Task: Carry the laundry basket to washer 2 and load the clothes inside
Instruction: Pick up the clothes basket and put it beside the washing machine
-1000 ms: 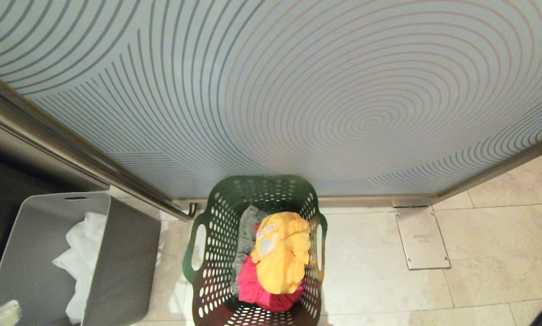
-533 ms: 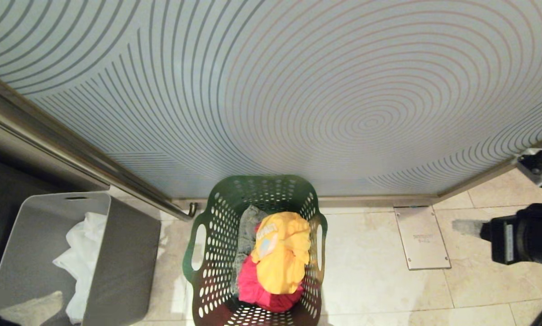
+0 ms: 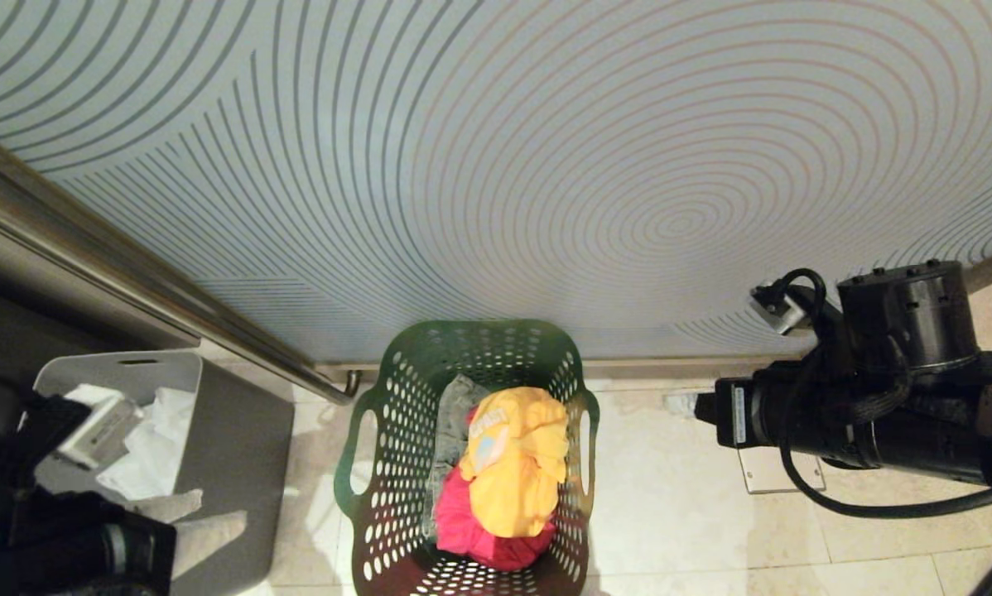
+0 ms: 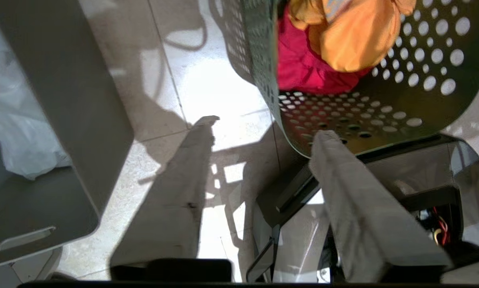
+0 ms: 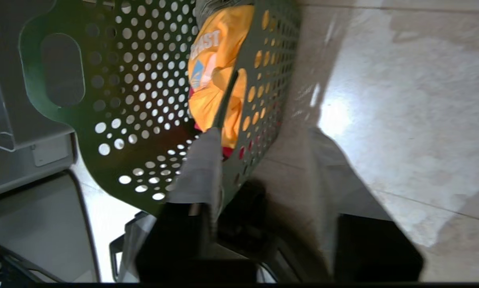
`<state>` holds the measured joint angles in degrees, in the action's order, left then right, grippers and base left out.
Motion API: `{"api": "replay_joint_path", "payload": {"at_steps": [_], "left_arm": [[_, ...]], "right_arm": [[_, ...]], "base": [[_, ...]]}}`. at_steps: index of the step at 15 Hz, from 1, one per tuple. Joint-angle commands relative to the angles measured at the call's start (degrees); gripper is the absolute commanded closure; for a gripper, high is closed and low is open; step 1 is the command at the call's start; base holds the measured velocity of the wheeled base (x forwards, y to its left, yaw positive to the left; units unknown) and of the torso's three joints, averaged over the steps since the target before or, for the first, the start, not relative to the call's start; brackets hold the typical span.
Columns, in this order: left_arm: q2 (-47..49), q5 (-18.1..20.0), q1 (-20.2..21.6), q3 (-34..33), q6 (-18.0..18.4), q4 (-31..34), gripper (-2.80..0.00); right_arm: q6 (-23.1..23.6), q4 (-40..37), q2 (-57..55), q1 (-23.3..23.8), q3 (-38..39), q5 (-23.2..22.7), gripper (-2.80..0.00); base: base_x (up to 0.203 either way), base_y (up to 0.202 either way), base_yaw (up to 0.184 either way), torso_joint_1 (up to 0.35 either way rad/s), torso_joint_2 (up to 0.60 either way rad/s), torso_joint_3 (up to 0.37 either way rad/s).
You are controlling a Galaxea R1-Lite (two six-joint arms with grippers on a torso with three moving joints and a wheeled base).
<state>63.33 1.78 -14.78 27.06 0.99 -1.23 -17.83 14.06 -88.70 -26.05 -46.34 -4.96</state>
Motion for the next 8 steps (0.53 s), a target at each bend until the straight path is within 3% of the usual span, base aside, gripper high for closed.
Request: {"api": "replay_joint_path", "payload": {"at_steps": [1,3,8], "left_arm": [[3.7,-0.2,-2.8,0.0,-0.2,0.0,-2.8],[6.3,-1.2,-4.0,-0.6,-0.6,0.0,-2.8],[11.3,-3.1,-5.3,0.2,-1.0,-0.2,-2.8]], "right_arm": [[-1.7,0.1,-2.6,-1.2,-1.3,-0.2,-2.8],[-4.8,0.3,-5.1,-2.6,-2.0,-0.3,-2.8],[-6.7,0.8,-10.8,-4.2,-2.9,-2.1,-2.8]], "base": [[0.0,0.0,0.0,0.0,0.0,0.0],[0.0,0.0,0.0,0.0,0.0,0.0],[0.0,0.0,0.0,0.0,0.0,0.0]]}}
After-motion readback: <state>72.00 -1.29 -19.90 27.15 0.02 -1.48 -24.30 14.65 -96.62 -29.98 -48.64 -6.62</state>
